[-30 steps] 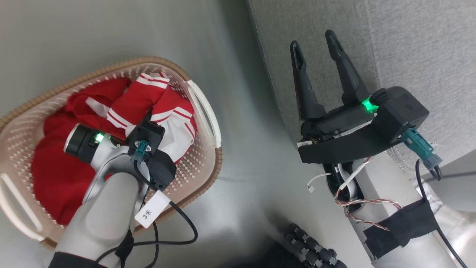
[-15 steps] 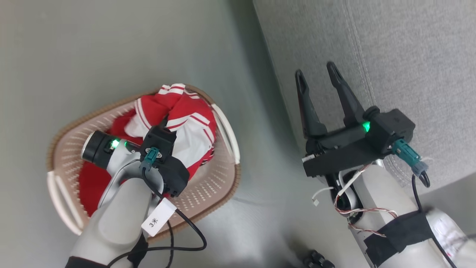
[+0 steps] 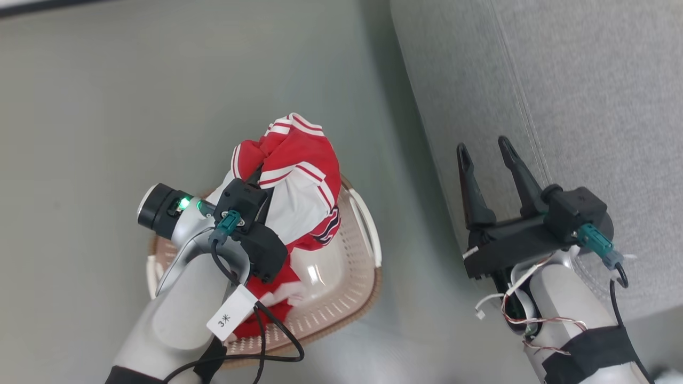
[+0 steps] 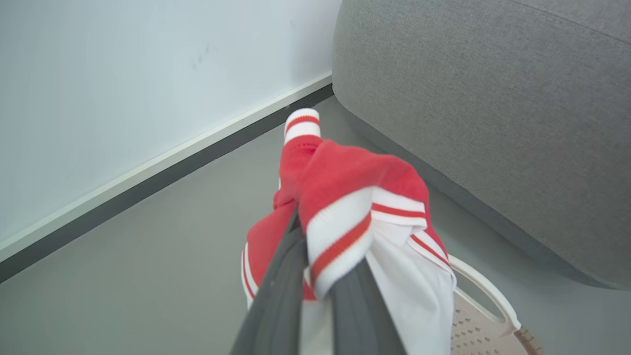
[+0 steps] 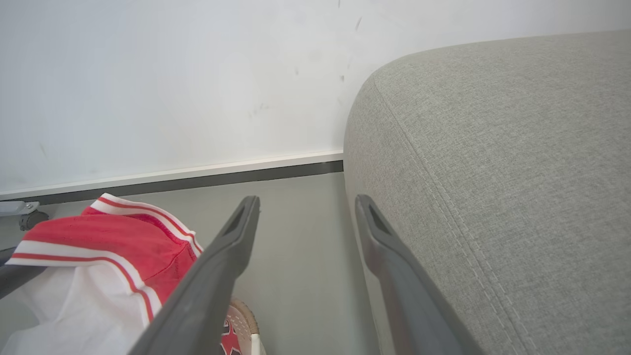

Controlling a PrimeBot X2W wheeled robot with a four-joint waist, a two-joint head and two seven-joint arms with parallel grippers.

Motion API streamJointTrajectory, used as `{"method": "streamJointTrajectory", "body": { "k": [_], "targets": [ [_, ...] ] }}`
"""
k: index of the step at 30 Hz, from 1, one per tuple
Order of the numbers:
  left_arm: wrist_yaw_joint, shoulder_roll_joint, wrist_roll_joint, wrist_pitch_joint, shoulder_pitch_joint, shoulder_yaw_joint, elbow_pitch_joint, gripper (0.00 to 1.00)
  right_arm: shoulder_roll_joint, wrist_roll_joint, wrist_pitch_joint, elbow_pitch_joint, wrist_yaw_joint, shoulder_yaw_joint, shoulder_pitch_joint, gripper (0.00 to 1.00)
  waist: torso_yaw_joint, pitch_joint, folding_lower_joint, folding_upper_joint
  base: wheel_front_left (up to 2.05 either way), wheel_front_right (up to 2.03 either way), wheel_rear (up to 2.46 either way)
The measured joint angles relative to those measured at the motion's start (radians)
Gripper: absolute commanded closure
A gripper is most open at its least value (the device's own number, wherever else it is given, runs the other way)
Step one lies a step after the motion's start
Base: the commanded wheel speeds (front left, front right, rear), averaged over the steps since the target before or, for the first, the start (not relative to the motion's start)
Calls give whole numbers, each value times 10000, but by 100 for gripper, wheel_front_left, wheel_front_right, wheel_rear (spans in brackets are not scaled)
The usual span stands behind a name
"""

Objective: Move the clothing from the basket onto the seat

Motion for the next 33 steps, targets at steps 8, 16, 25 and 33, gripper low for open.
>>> {"method": "streamJointTrajectory", "body": {
  "k": [8, 16, 25, 33],
  "targets": [
    [-102, -90, -305, -2, -207, -71, -61, 100, -171, -8, 0, 460, 67, -236, 587, 0, 549, -1067, 1, 0, 0, 0, 0],
    [-274, -138, -704, -2, -474, -100, -13, 100, -174, -73, 0, 748, 178, -282, 958, 0, 986, -2014, 1, -1, 0, 0, 0],
    [-364, -173, -1413, -2, -523, -483, 115, 100, -257, -313, 0, 1264, 558, -29, 1010, 0, 1419, -3236, 2, 0, 0, 0, 0],
    [-435, -178, -2180, -2, -584, -1011, 104, 100, -165, -522, 2, 1944, 863, 535, 1004, 0, 1727, -4316, 1, 0, 0, 0, 0]
  ]
}}
